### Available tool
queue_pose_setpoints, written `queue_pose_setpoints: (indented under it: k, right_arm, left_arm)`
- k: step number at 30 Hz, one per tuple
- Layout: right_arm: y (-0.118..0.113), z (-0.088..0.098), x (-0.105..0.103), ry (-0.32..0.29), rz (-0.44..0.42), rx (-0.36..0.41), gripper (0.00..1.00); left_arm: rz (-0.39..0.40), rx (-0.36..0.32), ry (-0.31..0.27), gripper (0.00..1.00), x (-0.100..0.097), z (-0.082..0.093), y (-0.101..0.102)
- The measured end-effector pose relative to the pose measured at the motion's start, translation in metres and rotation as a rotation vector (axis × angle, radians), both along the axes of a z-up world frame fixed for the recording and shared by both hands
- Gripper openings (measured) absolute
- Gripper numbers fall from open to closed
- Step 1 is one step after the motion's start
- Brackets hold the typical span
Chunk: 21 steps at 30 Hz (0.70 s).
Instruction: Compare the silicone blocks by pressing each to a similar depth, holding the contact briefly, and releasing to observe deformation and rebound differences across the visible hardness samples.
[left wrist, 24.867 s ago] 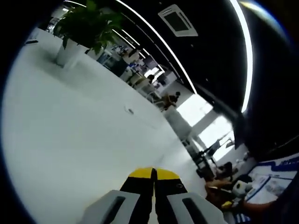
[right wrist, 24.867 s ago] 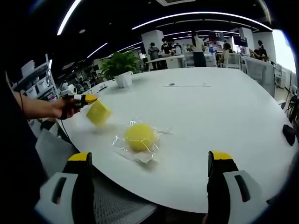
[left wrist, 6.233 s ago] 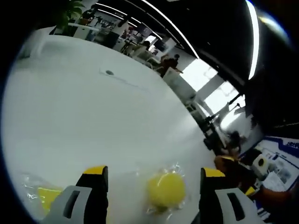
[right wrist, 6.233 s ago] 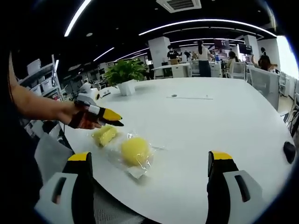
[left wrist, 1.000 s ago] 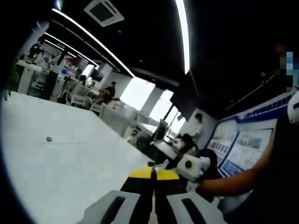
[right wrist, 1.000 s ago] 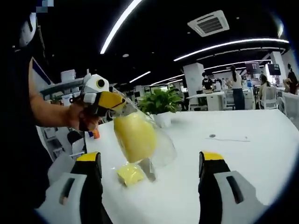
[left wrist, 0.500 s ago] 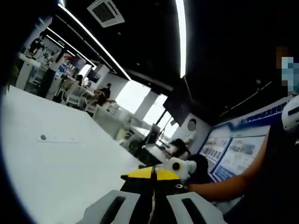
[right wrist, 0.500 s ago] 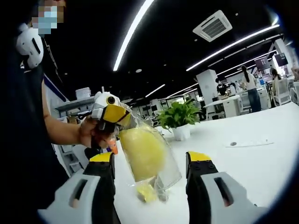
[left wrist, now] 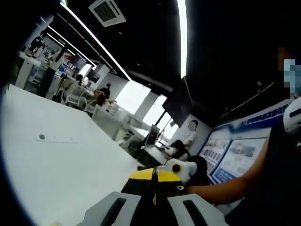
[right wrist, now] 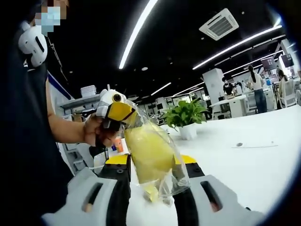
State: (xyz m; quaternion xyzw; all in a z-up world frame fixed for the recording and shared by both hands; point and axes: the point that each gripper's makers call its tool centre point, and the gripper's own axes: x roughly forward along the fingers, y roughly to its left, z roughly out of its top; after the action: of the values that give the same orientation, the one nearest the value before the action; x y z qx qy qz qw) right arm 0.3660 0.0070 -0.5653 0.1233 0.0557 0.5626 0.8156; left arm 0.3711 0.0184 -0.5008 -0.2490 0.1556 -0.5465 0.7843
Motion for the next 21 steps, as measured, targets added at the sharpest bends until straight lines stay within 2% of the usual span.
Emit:
queue_pose_setpoints:
  k: [3, 7, 10, 15, 21]
  right_arm:
    - [0.002, -0.001, -0.003, 0.037, 0.016, -0.016, 0.22]
    - [0.004, -0.004, -0.007, 0.053, 0.031, -0.053, 0.17]
    - [0.003, -0.010, -0.008, 0.103, 0.046, -0.084, 0.15]
    - [0.004, -0.010, -0.009, 0.112, 0.060, -0.087, 0.12]
    - [0.006, -0.010, -0.011, 0.159, 0.076, -0.098, 0.08]
  left_arm:
    - [0.015, 0.001, -0.003, 0.00, 0.001, -0.002, 0.004]
    - [0.021, 0.000, -0.004, 0.00, 0.000, -0.006, 0.007]
    - [0.030, 0.027, -0.007, 0.00, 0.000, -0.011, 0.007]
    - [0.029, 0.026, -0.011, 0.00, -0.001, -0.012, 0.008]
    - [0.034, 0.035, -0.020, 0.00, 0.000, -0.013, 0.010]
